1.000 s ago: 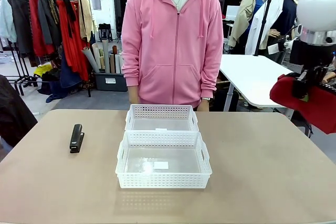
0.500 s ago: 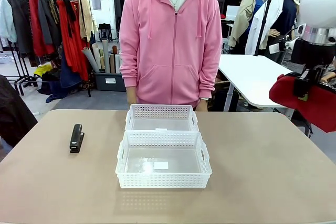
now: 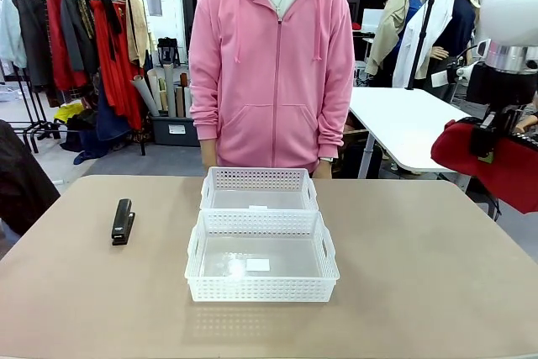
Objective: Distribute items into two baskets.
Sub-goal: Pick up the Pencil pouch that the person points to.
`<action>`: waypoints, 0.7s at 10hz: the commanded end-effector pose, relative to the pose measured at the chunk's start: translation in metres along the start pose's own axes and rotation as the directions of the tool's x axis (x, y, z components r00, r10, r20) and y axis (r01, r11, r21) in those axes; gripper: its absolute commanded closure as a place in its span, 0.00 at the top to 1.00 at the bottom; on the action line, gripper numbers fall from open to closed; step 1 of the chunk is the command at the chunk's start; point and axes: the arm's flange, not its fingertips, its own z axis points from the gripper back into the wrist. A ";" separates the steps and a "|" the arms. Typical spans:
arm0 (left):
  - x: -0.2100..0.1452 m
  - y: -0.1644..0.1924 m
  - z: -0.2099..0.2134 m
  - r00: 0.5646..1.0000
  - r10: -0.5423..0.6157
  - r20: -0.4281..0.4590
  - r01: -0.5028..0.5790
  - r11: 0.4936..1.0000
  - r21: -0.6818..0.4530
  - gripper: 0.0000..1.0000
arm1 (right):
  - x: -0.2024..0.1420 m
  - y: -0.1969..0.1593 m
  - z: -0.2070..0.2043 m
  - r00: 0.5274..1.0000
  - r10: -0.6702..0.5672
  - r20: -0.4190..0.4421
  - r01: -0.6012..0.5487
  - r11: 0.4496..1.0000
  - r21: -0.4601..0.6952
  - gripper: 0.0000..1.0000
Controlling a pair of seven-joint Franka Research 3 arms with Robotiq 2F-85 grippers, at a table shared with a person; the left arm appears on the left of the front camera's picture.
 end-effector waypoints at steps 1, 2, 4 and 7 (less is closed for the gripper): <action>0.000 0.002 -0.001 1.000 -0.014 0.022 0.015 1.000 -0.015 1.00 | -0.002 0.002 0.002 1.000 -0.020 0.004 0.020 1.000 -0.004 0.00; 0.000 0.002 -0.001 1.000 -0.014 0.022 0.015 1.000 -0.015 1.00 | -0.002 0.002 0.002 1.000 -0.020 0.004 0.020 1.000 -0.004 0.00; 0.000 0.002 -0.001 1.000 -0.014 0.022 0.015 1.000 -0.015 1.00 | -0.002 0.002 0.002 1.000 -0.020 0.004 0.020 1.000 -0.004 0.00; 0.000 0.002 -0.001 1.000 -0.014 0.022 0.015 1.000 -0.015 1.00 | -0.002 0.002 0.002 1.000 -0.020 0.004 0.020 1.000 -0.004 0.00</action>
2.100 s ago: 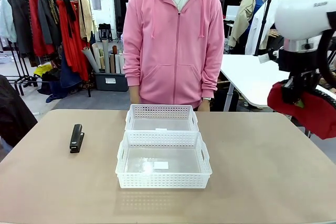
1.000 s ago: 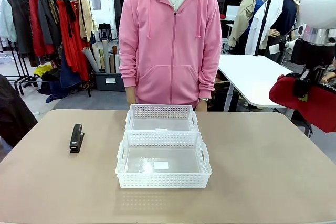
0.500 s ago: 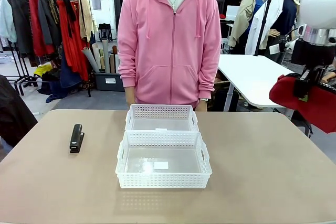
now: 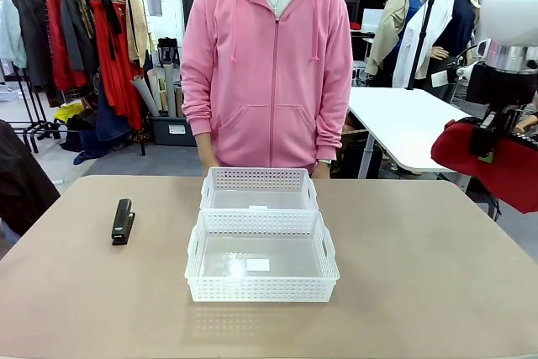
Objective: Distribute items into two baskets.
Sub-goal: Move the picked Pencil pouch towards the Organizing basket indicated by the person, stopping as directed.
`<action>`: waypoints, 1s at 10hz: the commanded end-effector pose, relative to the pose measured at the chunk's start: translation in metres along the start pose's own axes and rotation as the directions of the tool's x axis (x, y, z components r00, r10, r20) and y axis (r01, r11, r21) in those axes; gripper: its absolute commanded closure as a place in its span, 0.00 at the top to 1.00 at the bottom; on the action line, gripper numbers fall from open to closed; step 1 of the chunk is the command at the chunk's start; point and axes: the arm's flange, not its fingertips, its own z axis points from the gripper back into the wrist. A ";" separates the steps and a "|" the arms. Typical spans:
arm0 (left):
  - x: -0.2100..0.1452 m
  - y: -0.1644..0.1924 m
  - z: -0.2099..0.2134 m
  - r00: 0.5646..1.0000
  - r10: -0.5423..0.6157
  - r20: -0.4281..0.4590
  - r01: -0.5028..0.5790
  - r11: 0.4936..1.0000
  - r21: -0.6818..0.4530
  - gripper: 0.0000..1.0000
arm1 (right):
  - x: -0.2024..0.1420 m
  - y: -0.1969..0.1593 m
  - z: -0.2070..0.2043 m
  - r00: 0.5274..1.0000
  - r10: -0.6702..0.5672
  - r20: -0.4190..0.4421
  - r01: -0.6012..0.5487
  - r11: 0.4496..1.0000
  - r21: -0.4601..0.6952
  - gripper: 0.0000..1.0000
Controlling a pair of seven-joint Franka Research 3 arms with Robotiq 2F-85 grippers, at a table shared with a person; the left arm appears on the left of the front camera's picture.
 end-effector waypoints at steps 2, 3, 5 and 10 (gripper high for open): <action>0.000 0.002 -0.001 1.000 -0.014 0.022 0.015 1.000 -0.015 1.00 | -0.002 0.002 0.002 1.000 -0.020 0.004 0.020 1.000 -0.004 0.00; 0.000 0.002 -0.001 1.000 -0.014 0.022 0.015 1.000 -0.015 1.00 | -0.002 0.002 0.002 1.000 -0.020 0.004 0.020 1.000 -0.004 0.00; 0.000 0.002 -0.001 1.000 -0.014 0.022 0.015 1.000 -0.015 1.00 | -0.002 0.002 0.002 1.000 -0.020 0.004 0.020 1.000 -0.004 0.00; 0.000 0.002 -0.001 1.000 -0.014 0.022 0.015 1.000 -0.015 1.00 | -0.002 0.002 0.002 1.000 -0.020 0.004 0.020 1.000 -0.004 0.00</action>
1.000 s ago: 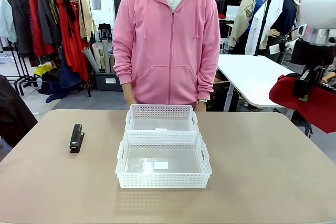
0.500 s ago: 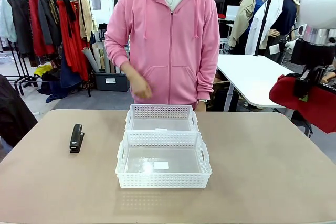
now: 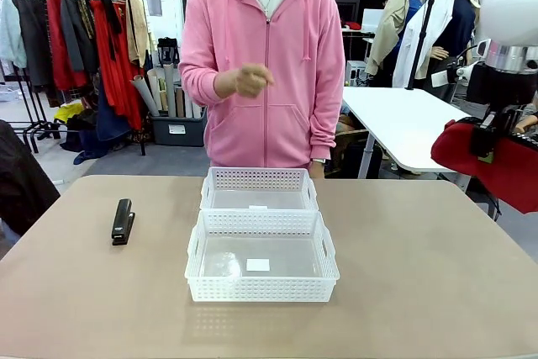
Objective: Distribute items into two baskets.
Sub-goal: Move the picked Pencil pouch towards the Organizing basket indicated by the person, stopping as directed.
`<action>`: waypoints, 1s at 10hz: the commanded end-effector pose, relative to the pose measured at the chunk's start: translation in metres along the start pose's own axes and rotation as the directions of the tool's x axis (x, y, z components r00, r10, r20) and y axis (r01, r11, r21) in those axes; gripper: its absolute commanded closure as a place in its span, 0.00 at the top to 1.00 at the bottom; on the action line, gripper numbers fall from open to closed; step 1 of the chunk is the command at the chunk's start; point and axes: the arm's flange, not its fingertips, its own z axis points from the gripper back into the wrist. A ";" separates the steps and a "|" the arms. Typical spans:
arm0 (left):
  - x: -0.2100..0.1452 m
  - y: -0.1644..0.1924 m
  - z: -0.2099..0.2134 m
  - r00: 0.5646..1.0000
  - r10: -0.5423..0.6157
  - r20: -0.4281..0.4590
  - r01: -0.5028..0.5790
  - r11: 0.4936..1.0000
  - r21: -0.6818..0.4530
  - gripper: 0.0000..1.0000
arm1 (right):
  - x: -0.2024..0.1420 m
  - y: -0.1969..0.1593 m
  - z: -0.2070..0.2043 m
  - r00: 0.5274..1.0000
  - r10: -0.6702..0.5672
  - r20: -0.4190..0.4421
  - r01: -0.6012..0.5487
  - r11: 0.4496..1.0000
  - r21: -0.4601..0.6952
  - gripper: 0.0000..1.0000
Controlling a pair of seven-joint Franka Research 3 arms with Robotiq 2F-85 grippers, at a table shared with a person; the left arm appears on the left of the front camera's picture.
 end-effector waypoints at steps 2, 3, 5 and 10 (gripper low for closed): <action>0.000 0.002 -0.001 1.000 -0.014 0.022 0.014 1.000 -0.015 1.00 | -0.002 0.002 0.002 1.000 -0.020 0.004 0.020 1.000 -0.004 0.00; 0.000 0.002 -0.001 1.000 -0.014 0.022 0.014 1.000 -0.015 1.00 | -0.002 0.002 0.002 1.000 -0.020 0.004 0.020 1.000 -0.004 0.00; 0.000 0.002 -0.001 1.000 -0.014 0.022 0.014 1.000 -0.015 1.00 | -0.002 0.002 0.002 1.000 -0.020 0.004 0.020 1.000 -0.004 0.00; 0.000 0.002 -0.001 1.000 -0.014 0.022 0.014 1.000 -0.015 1.00 | -0.002 0.002 0.002 1.000 -0.020 0.004 0.020 1.000 -0.004 0.00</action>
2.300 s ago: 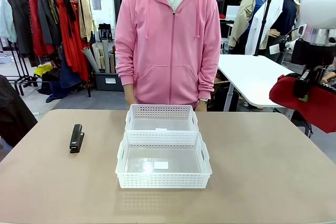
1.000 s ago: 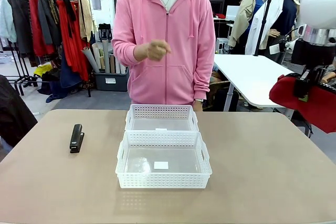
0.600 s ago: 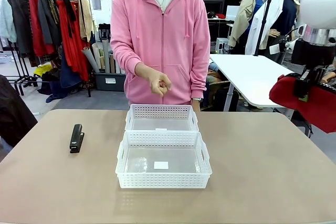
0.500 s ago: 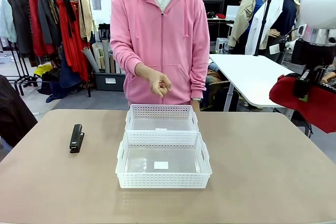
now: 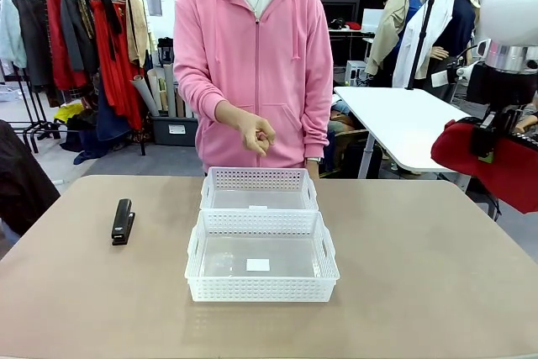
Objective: Distribute items into two baskets.
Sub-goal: Move the picked Pencil pouch towards the Organizing basket indicated by the person, stopping as directed.
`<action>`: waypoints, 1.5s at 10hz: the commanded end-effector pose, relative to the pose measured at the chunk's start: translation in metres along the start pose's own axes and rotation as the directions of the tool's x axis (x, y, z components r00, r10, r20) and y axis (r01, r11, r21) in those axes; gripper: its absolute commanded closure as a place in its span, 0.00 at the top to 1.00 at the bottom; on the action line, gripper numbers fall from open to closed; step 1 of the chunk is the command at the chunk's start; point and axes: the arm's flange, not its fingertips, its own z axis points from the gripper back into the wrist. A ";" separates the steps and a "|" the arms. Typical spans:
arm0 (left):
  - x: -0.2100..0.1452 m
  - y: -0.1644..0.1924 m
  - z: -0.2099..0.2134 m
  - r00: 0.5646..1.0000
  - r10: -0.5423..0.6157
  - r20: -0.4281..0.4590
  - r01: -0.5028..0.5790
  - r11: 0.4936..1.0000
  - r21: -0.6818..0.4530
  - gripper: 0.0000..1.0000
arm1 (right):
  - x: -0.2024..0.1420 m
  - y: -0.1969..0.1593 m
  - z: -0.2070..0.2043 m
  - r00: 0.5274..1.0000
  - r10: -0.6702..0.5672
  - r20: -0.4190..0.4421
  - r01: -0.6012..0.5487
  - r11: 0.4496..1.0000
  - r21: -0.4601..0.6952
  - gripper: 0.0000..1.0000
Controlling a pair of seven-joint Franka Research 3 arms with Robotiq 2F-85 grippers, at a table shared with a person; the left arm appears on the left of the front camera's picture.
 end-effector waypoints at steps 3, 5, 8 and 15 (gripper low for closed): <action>0.000 0.002 -0.001 1.000 -0.014 0.022 0.014 1.000 -0.015 1.00 | -0.002 0.002 0.002 1.000 -0.020 0.004 0.020 1.000 -0.004 0.00; 0.000 0.002 -0.001 1.000 -0.014 0.022 0.014 1.000 -0.015 1.00 | 0.000 0.000 0.000 1.000 0.000 0.000 0.000 1.000 0.000 0.00; 0.000 0.002 -0.001 1.000 -0.014 0.022 0.014 1.000 -0.015 1.00 | 0.028 0.016 -0.007 0.998 0.047 0.034 -0.046 0.999 -0.019 0.00; 0.000 0.002 -0.001 1.000 -0.014 0.022 0.014 1.000 -0.015 1.00 | 0.106 0.081 -0.034 0.969 0.247 0.017 -0.246 0.969 -0.023 0.00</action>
